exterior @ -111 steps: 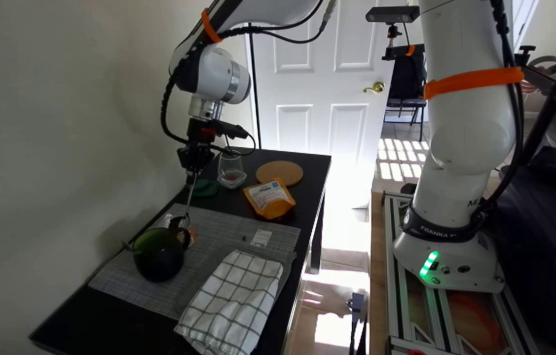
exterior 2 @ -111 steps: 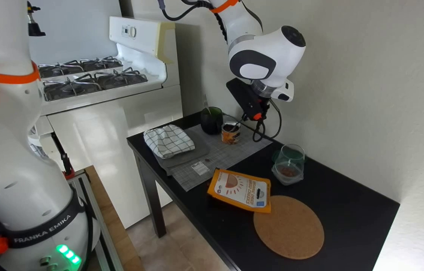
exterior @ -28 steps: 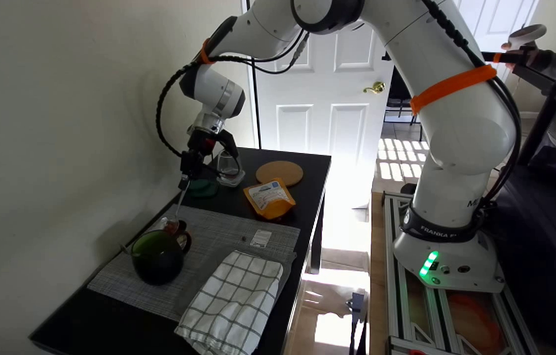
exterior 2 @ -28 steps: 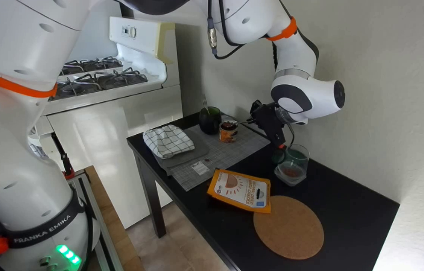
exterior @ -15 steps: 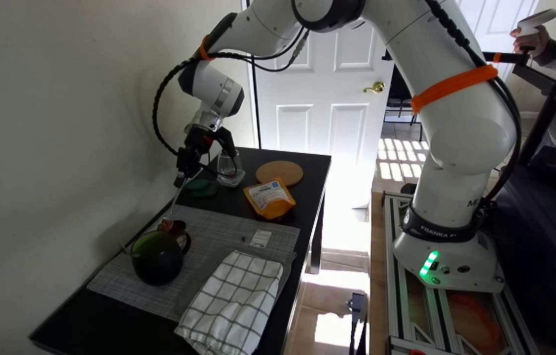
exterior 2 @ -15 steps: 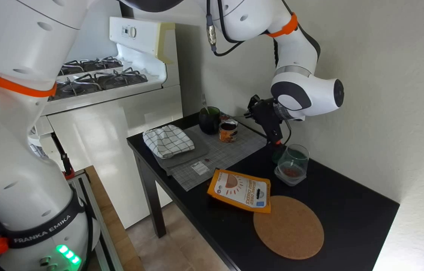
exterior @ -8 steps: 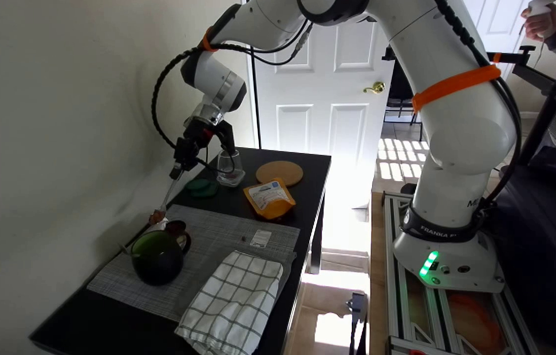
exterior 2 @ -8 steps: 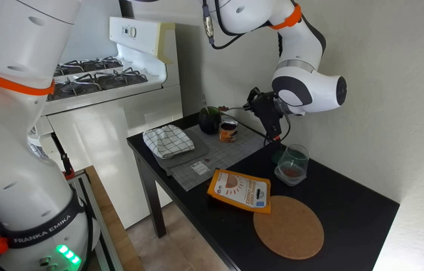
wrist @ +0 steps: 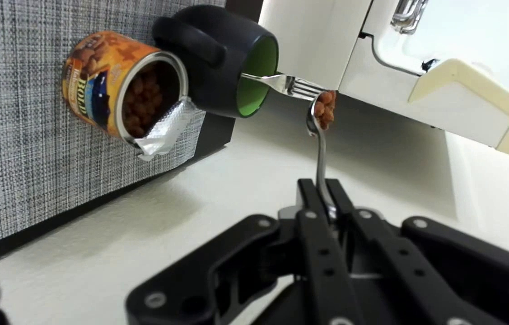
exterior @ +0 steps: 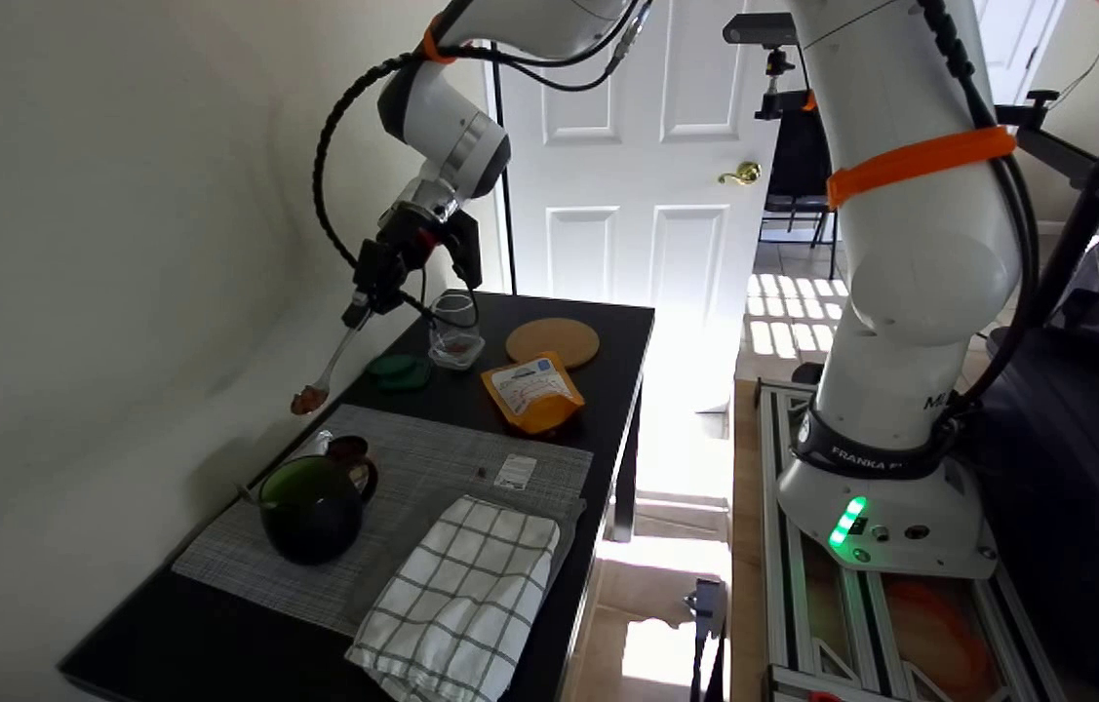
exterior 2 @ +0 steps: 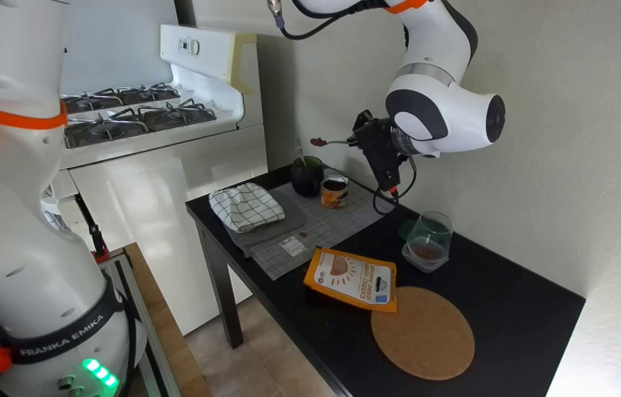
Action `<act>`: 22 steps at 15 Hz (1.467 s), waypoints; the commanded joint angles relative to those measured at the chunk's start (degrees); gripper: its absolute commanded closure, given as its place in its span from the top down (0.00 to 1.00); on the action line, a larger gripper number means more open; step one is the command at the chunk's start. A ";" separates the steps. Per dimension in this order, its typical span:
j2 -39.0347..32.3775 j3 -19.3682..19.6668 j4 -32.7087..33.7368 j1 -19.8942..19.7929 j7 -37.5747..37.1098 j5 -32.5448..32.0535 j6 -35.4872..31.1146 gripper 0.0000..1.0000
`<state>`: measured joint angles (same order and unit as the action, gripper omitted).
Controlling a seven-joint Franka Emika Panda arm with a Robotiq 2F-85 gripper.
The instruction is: Put the spoon in the can then remove some contents from the can and put them in the glass cup on the right.
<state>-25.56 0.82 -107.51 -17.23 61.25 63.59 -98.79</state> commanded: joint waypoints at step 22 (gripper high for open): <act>13.76 18.02 -12.36 -4.02 -5.74 5.69 0.70 0.02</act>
<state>-10.20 16.91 -122.54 -19.49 58.40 70.13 -99.19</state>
